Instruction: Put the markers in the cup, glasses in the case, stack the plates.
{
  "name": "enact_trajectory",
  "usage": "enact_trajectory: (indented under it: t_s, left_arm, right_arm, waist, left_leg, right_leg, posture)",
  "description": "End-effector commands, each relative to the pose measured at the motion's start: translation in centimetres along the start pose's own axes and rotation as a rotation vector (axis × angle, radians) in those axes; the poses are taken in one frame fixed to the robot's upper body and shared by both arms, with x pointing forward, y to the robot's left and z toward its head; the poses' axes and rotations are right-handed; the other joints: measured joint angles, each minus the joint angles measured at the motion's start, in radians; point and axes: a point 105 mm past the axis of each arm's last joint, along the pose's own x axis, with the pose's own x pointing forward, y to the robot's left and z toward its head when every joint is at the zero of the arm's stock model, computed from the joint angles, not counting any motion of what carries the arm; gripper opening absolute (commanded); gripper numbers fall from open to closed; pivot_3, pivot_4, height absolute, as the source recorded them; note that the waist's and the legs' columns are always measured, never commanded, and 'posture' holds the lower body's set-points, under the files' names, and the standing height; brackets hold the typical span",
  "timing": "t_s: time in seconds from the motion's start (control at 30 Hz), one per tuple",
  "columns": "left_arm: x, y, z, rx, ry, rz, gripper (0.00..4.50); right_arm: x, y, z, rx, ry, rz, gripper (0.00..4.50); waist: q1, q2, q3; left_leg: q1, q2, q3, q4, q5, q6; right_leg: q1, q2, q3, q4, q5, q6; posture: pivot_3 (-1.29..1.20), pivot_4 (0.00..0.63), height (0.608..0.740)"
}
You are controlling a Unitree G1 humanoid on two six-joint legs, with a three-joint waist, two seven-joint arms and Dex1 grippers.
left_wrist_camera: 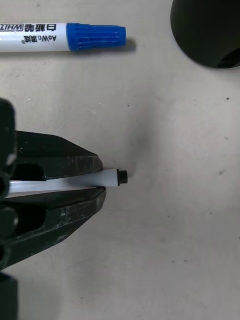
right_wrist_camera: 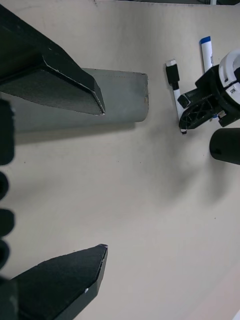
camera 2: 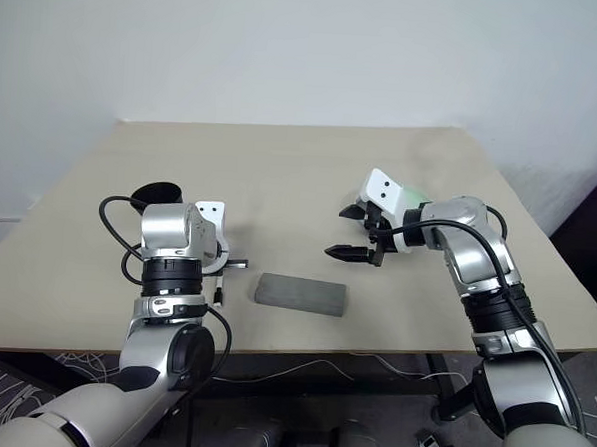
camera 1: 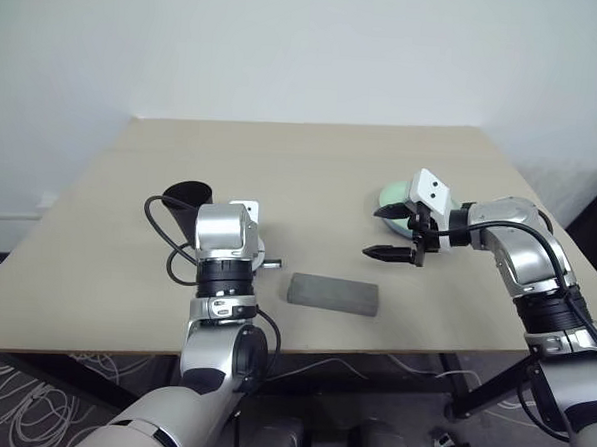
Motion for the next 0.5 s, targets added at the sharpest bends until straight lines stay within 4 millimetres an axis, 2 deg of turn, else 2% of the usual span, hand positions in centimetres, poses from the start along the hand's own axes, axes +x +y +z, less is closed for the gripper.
enact_trajectory:
  t_s: [0.03, 0.13, 0.3, 0.4, 0.5]
  left_arm:
    - [-2.4, -1.5, 2.9, 0.047, -0.12, -0.076, 0.09]
    - [-3.5, -3.2, 4.2, 0.088, -0.185, -0.177, 0.09]
    - [-5.4, -4.6, 6.9, 0.147, -0.346, -0.288, 0.09]
    - [-7.2, -5.0, 9.3, 0.172, -0.515, -0.341, 0.09]
    - [-9.1, -4.1, 11.8, 0.257, -0.707, -0.275, 0.09]
  right_arm:
    - [-0.3, -0.4, 1.5, -0.048, -0.028, -0.01, 4.5]
    - [-0.2, -0.3, 1.5, -0.048, -0.029, -0.007, 4.5]
    - [-0.1, -0.3, 1.6, -0.049, -0.033, -0.004, 4.5]
    - [-0.1, -0.3, 1.7, -0.05, -0.035, -0.004, 4.5]
    - [0.0, -0.4, 1.8, -0.051, -0.036, -0.005, 4.5]
  waist:
    - [0.0, 0.0, 0.0]
    - [0.002, 0.0, 0.0]
    - [0.0, 0.0, 0.0]
    - [-0.004, 0.0, 0.0]
    - [-0.004, 0.0, 0.0]
  left_leg:
    - [0.0, 0.0, 0.0, 0.0, 0.0, 0.0]
    - [0.0, 0.0, 0.0, 0.0, 0.0, 0.0]
    - [0.0, 0.0, 0.0, 0.0, 0.0, 0.0]
    - [0.0, 0.0, 0.0, -0.001, 0.001, -0.001]
    - [0.0, 0.0, 0.0, -0.001, 0.002, -0.003]
  right_leg:
    - [0.0, 0.0, 0.0, 0.0, 0.0, 0.0]
    - [0.0, 0.0, 0.0, 0.0, 0.0, 0.0]
    - [0.0, 0.0, 0.0, -0.001, 0.0, 0.0]
    - [-0.001, 0.0, 0.0, 0.0, 0.0, 0.0]
    - [-0.001, 0.0, 0.001, -0.001, 0.0, 0.0]
  posture:
    - [0.0, 0.0, 0.74]
    - [0.0, 0.0, 0.74]
    - [0.0, 0.0, 0.74]
    - [0.0, 0.0, 0.74]
    - [0.0, 0.0, 0.74]
